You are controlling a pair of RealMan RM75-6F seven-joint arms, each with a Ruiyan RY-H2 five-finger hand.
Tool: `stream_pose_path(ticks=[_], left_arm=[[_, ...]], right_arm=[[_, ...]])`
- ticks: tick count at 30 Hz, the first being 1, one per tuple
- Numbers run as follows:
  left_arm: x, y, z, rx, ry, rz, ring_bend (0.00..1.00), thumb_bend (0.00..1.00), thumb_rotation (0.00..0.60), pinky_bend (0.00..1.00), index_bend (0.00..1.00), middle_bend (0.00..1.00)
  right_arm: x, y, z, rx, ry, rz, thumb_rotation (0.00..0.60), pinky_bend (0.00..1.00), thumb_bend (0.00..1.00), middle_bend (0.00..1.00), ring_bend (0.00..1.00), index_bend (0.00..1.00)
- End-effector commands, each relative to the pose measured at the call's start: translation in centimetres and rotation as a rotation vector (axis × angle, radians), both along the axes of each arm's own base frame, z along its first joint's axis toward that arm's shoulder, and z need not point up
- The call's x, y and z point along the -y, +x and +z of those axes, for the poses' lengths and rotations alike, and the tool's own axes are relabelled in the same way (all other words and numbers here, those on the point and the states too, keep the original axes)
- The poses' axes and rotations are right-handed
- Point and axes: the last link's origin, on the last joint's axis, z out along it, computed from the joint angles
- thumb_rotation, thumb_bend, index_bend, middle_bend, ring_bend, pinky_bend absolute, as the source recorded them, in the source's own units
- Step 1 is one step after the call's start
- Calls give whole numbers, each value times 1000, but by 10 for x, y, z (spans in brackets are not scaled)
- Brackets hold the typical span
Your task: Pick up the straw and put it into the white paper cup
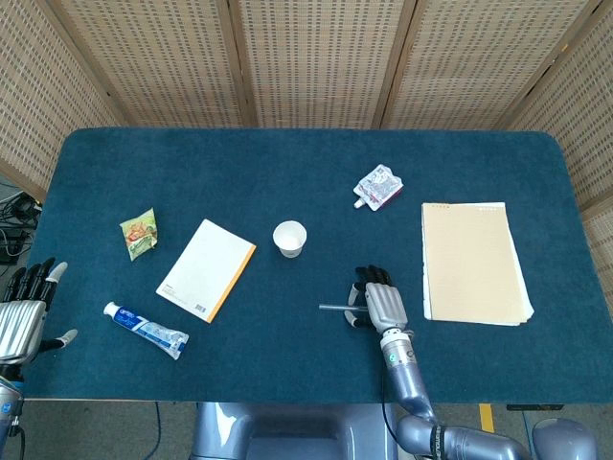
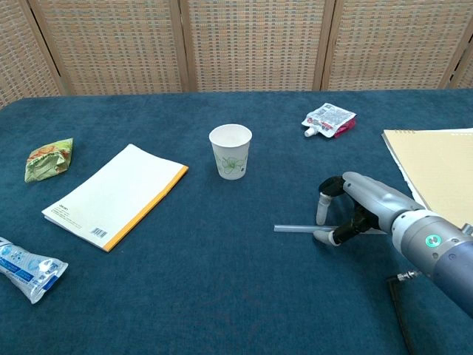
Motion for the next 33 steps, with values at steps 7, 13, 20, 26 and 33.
stream_pose_path(ticks=[7, 13, 20, 26, 33], left_arm=[[0, 0, 0, 3, 1, 1, 0, 0, 600, 0, 0, 0], [0, -1, 0, 4, -1, 4, 0, 0, 600, 0, 0, 0], [0, -1, 0, 5, -2, 5, 0, 0, 600, 0, 0, 0], [0, -2, 0, 9, -5, 10, 0, 0, 600, 0, 0, 0], [-1, -2, -2, 14, -16, 16, 0, 0, 600, 0, 0, 0]], right_arm=[[1, -2, -3, -9, 17, 1, 600, 0, 487, 217, 0, 591], [2, -2, -4, -9, 21, 3, 600, 0, 504, 241, 0, 617], [5, 0, 2, 5, 12, 8, 600, 0, 529, 249, 0, 628], [24, 15, 36, 131, -73, 27, 600, 0, 529, 249, 0, 627], [51, 41, 91, 597, -139, -12, 600, 0, 529, 249, 0, 624]])
